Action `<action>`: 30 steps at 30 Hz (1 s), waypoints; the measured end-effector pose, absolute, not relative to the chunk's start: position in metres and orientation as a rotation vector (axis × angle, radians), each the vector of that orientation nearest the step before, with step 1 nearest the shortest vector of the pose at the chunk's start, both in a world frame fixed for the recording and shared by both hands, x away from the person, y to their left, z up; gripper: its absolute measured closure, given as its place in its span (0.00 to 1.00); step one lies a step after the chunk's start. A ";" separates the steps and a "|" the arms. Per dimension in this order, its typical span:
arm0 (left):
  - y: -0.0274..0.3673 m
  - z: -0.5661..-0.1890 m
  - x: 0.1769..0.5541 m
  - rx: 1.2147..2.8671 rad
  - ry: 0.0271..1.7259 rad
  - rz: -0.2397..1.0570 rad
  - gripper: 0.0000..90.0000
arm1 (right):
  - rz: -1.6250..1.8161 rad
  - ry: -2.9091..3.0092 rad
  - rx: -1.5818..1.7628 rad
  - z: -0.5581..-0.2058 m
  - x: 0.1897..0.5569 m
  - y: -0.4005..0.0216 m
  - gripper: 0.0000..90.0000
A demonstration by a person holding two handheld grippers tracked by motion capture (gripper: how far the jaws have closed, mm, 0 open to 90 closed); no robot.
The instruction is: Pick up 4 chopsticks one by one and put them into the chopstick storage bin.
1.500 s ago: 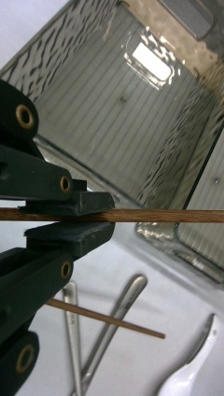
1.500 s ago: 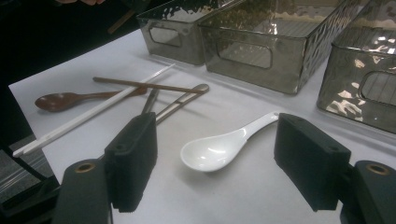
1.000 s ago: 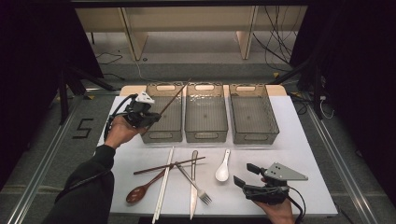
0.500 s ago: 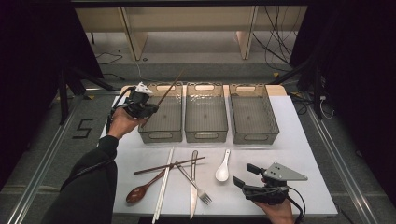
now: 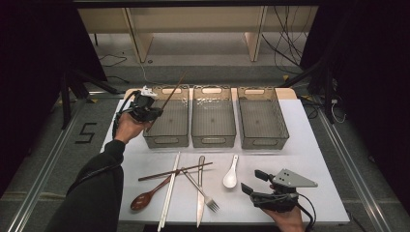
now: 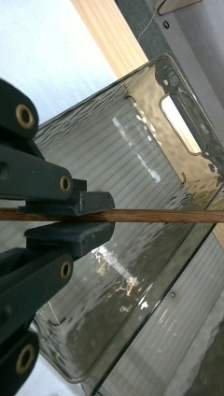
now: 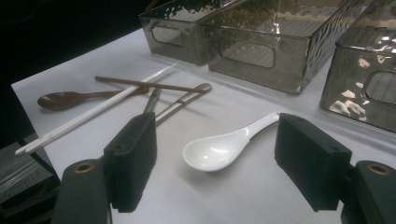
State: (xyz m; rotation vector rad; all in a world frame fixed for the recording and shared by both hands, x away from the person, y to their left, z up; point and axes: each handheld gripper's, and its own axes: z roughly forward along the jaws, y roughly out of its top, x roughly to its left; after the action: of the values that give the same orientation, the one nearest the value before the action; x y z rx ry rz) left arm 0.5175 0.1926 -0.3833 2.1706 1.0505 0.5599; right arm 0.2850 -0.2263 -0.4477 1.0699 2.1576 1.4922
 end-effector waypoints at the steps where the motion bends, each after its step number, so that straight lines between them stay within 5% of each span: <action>1: 0.192 -0.385 0.518 2.173 1.054 0.562 0.93 | 1.492 2.158 1.070 -0.448 0.285 -0.226 0.34; 30: 0.197 -0.419 0.528 2.183 1.181 0.469 0.92 | 1.486 2.160 1.071 -0.448 0.285 -0.226 0.34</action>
State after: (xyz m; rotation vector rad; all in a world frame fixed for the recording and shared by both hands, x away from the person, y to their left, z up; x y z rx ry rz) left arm 0.5283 0.1969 -0.4192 2.1829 1.1814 0.4691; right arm 0.2848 -0.2260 -0.4481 1.0715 2.1604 1.4864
